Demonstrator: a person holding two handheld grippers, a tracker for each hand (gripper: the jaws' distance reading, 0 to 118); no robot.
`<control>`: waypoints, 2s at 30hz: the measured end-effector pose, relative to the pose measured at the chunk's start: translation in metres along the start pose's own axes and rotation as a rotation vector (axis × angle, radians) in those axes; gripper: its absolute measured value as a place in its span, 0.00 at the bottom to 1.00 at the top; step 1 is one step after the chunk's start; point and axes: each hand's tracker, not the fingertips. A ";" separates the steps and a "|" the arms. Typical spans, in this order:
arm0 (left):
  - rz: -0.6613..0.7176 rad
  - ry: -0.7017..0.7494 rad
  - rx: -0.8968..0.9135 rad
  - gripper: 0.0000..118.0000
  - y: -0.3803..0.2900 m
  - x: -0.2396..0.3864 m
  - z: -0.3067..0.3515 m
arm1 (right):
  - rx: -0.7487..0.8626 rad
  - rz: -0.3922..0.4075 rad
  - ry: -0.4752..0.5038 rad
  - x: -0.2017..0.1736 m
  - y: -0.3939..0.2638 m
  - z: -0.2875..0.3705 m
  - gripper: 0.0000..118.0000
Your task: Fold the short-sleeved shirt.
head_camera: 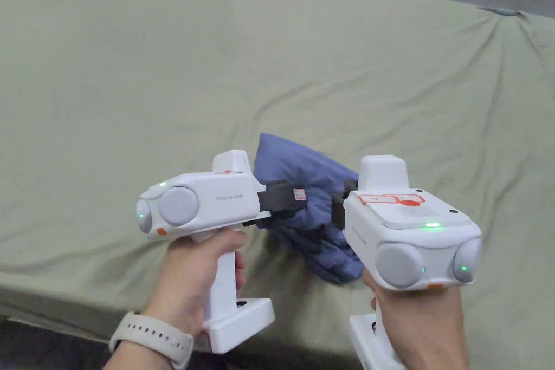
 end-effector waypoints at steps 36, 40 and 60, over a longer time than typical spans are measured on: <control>0.039 0.450 0.295 0.65 0.133 -0.261 0.309 | 0.095 0.162 0.275 -0.245 0.053 -0.026 0.00; -0.171 0.699 0.400 0.09 0.115 -0.192 0.299 | 0.139 0.107 0.232 -0.201 0.055 -0.006 0.00; -0.751 0.431 0.687 0.00 -0.008 0.215 0.059 | 0.431 -0.031 -0.267 0.184 0.025 0.142 0.00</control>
